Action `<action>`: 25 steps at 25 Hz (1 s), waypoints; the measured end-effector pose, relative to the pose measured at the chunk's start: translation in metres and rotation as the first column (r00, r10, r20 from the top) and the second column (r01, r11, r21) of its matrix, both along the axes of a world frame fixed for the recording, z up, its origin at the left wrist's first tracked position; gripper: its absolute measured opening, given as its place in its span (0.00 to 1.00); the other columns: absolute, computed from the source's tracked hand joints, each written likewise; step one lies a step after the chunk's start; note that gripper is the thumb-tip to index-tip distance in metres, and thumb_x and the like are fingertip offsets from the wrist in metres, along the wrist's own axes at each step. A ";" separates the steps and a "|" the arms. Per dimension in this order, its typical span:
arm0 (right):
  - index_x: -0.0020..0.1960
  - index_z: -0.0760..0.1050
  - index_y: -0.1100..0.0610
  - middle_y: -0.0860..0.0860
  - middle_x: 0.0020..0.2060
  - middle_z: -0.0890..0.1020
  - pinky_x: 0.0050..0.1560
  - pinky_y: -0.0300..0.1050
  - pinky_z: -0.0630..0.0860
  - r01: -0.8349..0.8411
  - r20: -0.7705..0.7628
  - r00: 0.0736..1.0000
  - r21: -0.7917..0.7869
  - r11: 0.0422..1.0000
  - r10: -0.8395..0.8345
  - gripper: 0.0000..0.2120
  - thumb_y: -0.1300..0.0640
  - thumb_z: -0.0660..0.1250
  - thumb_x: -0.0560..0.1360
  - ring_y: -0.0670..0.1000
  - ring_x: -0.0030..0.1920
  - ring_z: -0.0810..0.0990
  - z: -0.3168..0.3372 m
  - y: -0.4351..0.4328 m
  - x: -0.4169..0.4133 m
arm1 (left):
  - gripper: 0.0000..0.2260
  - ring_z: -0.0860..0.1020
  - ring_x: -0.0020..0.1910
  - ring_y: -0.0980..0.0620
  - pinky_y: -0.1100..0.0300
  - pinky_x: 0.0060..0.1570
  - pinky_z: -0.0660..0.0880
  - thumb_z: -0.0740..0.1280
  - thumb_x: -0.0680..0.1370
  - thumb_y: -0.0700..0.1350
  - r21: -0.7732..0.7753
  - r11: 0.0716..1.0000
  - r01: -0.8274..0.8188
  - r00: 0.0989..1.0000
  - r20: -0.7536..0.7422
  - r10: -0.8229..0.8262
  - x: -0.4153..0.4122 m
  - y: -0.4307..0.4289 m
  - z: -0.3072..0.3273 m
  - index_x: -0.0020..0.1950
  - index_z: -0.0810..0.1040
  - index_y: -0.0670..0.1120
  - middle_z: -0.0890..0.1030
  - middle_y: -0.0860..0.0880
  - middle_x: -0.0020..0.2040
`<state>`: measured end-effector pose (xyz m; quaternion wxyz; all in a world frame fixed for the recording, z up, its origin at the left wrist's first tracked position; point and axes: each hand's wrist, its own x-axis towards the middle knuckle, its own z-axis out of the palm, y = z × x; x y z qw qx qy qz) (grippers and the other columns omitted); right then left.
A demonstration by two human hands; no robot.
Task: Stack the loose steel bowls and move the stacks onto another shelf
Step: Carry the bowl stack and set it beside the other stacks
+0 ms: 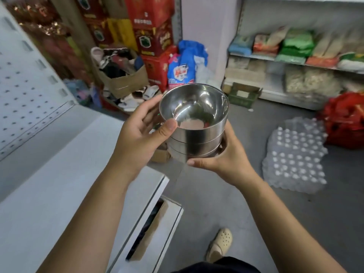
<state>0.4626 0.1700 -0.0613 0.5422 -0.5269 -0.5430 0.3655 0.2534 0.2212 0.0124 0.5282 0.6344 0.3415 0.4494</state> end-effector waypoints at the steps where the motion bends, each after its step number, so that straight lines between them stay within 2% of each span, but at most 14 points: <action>1: 0.80 0.61 0.52 0.47 0.71 0.76 0.72 0.57 0.75 0.016 0.005 1.000 0.006 1.000 -0.016 0.59 0.54 0.89 0.57 0.49 0.72 0.76 0.002 0.010 0.020 | 0.29 0.76 0.70 0.54 0.50 0.68 0.74 0.75 0.72 0.51 -0.004 1.000 0.028 0.999 0.023 -0.028 0.021 0.014 0.000 0.72 0.72 0.53 0.79 0.54 0.69; 3: 0.80 0.62 0.51 0.45 0.70 0.77 0.71 0.56 0.75 0.048 0.016 0.999 0.015 0.999 -0.048 0.58 0.56 0.89 0.57 0.48 0.71 0.76 0.007 0.029 0.063 | 0.28 0.76 0.70 0.53 0.49 0.69 0.72 0.75 0.72 0.51 0.008 0.998 0.066 0.997 0.047 -0.067 0.067 0.042 0.002 0.71 0.73 0.52 0.79 0.52 0.69; 7: 0.79 0.62 0.51 0.46 0.70 0.78 0.71 0.58 0.75 0.110 0.019 0.994 0.013 0.994 -0.111 0.57 0.58 0.89 0.57 0.49 0.71 0.77 0.015 0.062 0.153 | 0.28 0.77 0.69 0.55 0.56 0.67 0.74 0.74 0.71 0.52 0.021 0.991 0.135 0.986 0.098 -0.137 0.161 0.089 0.002 0.70 0.73 0.52 0.80 0.53 0.68; 12: 0.78 0.63 0.48 0.41 0.66 0.80 0.66 0.42 0.77 0.181 0.015 0.984 -0.023 0.983 -0.180 0.55 0.61 0.88 0.58 0.44 0.68 0.79 0.017 0.087 0.235 | 0.32 0.76 0.70 0.55 0.55 0.67 0.75 0.74 0.71 0.52 0.004 0.971 0.241 0.966 0.100 -0.240 0.248 0.139 -0.009 0.73 0.71 0.47 0.80 0.52 0.69; 15: 0.76 0.65 0.47 0.42 0.65 0.81 0.66 0.44 0.78 0.234 0.029 0.972 -0.056 0.971 -0.233 0.53 0.62 0.88 0.58 0.44 0.66 0.80 0.014 0.110 0.272 | 0.35 0.76 0.70 0.54 0.60 0.65 0.75 0.78 0.71 0.49 -0.012 0.955 0.296 0.952 0.086 -0.294 0.291 0.176 -0.016 0.75 0.70 0.45 0.79 0.52 0.70; 18: 0.76 0.66 0.49 0.43 0.65 0.81 0.67 0.43 0.78 0.274 0.034 0.962 -0.051 0.960 -0.272 0.52 0.62 0.88 0.58 0.44 0.67 0.80 0.013 0.146 0.309 | 0.34 0.77 0.69 0.54 0.64 0.62 0.75 0.77 0.69 0.48 0.012 0.937 0.350 0.933 0.080 -0.350 0.333 0.224 -0.019 0.73 0.72 0.46 0.80 0.52 0.69; 22: 0.78 0.64 0.48 0.43 0.66 0.81 0.67 0.43 0.77 0.341 0.038 0.940 -0.020 0.940 -0.340 0.54 0.62 0.88 0.59 0.45 0.68 0.79 0.025 0.215 0.361 | 0.31 0.77 0.68 0.57 0.65 0.63 0.75 0.79 0.69 0.51 0.069 0.907 0.415 0.908 0.026 -0.417 0.395 0.308 -0.004 0.71 0.74 0.51 0.81 0.55 0.67; 25: 0.78 0.64 0.49 0.44 0.67 0.81 0.65 0.41 0.77 0.389 0.043 0.920 0.037 0.920 -0.391 0.53 0.64 0.87 0.59 0.45 0.68 0.79 0.048 0.278 0.401 | 0.29 0.78 0.67 0.56 0.64 0.62 0.76 0.79 0.71 0.47 0.099 0.881 0.462 0.885 0.022 -0.466 0.441 0.380 0.020 0.70 0.74 0.50 0.81 0.55 0.66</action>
